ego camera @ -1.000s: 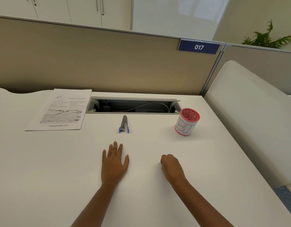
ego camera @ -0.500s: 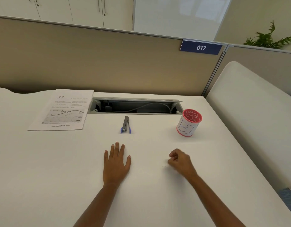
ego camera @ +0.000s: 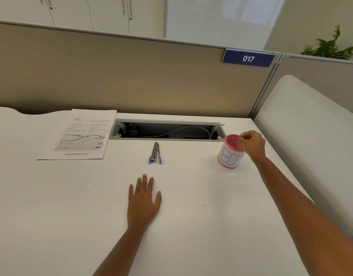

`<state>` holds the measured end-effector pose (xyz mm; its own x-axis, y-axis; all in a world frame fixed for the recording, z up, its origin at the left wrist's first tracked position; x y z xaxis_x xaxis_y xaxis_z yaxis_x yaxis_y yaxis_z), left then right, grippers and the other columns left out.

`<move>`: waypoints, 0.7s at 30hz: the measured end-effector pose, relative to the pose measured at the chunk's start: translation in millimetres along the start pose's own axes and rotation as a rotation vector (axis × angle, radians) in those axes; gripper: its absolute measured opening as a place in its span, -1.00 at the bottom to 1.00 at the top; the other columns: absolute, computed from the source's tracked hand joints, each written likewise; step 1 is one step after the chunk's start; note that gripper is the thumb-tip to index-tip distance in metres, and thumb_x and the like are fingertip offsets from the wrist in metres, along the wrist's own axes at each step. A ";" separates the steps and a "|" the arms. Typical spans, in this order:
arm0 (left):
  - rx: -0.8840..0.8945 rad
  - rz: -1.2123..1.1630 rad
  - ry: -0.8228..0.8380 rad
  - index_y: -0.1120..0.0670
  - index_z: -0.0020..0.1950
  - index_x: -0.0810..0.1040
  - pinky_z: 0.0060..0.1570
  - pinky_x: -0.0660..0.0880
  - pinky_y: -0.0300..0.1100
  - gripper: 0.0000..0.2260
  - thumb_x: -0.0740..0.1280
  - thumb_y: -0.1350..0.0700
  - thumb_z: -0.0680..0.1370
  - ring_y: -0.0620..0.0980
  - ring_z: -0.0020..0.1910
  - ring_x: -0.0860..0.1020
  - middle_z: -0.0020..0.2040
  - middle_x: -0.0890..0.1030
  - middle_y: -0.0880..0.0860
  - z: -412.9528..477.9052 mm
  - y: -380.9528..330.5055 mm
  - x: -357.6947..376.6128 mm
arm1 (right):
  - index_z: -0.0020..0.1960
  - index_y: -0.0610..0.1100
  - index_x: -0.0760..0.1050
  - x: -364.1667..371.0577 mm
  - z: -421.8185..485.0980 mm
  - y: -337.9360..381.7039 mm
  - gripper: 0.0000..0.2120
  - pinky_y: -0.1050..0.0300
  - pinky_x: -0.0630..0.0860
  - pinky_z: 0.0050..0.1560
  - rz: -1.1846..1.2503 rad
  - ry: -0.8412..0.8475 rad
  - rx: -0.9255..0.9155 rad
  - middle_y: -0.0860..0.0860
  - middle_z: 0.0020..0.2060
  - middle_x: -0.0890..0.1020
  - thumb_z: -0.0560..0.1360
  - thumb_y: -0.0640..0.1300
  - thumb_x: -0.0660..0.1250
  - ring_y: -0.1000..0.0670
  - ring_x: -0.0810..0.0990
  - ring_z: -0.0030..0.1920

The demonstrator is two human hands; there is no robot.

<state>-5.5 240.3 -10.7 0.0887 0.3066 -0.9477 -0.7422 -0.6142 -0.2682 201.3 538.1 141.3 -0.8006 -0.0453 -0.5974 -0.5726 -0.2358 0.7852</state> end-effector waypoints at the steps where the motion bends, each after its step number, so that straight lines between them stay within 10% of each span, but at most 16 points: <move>1: 0.000 -0.003 -0.002 0.17 0.21 0.54 0.24 0.11 -0.02 -0.50 0.05 -0.06 0.45 0.16 0.18 0.54 0.23 0.54 0.20 -0.1 0.2 0.1 | -0.02 -0.33 0.54 0.9 4.2 -0.9 -0.84 0.06 0.48 -0.01 -0.012 0.004 0.009 -0.27 0.03 0.60 0.42 -0.34 0.28 -0.21 0.55 0.10; 9: -0.004 -0.006 -0.006 0.16 0.22 0.53 0.24 0.11 -0.02 -0.50 0.06 -0.06 0.44 0.16 0.19 0.54 0.24 0.54 0.20 0.7 0.7 -0.6 | -0.04 -0.32 0.55 3.9 4.0 -9.4 -0.85 -0.04 0.52 0.08 0.021 -0.007 0.032 -0.25 0.03 0.60 0.41 -0.31 0.34 -0.20 0.55 0.09; 16: -0.004 -0.014 0.003 0.17 0.23 0.52 0.25 0.09 -0.02 -0.50 0.06 -0.07 0.45 0.16 0.20 0.52 0.25 0.52 0.20 -0.4 -0.6 1.5 | -0.20 -0.26 0.59 78.4 -102.8 -27.8 -0.92 0.51 0.37 -0.48 -0.109 0.535 -0.057 -0.08 -0.47 0.53 0.43 -0.31 0.32 0.26 0.45 -0.63; 21: -0.002 -0.007 0.002 0.16 0.22 0.53 0.25 0.09 -0.03 -0.50 0.06 -0.06 0.44 0.16 0.19 0.53 0.24 0.54 0.19 0.7 0.6 -0.2 | -0.20 -0.20 0.61 106.6 -161.3 -45.6 -0.90 0.30 0.40 -0.28 -0.378 0.735 -0.139 -0.07 -0.30 0.63 0.40 -0.27 0.32 0.04 0.52 -0.29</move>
<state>-6.4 240.3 -10.5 0.0952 0.3097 -0.9461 -0.7402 -0.6135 -0.2753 170.6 387.4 15.5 -0.2127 -0.5494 -0.8080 -0.7135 -0.4777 0.5126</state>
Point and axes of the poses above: each hand's wrist, its own z-axis towards the middle knuckle, its own x-axis out of the palm, y = z × x, the point moved 10 cm from there along z, towards the middle knuckle
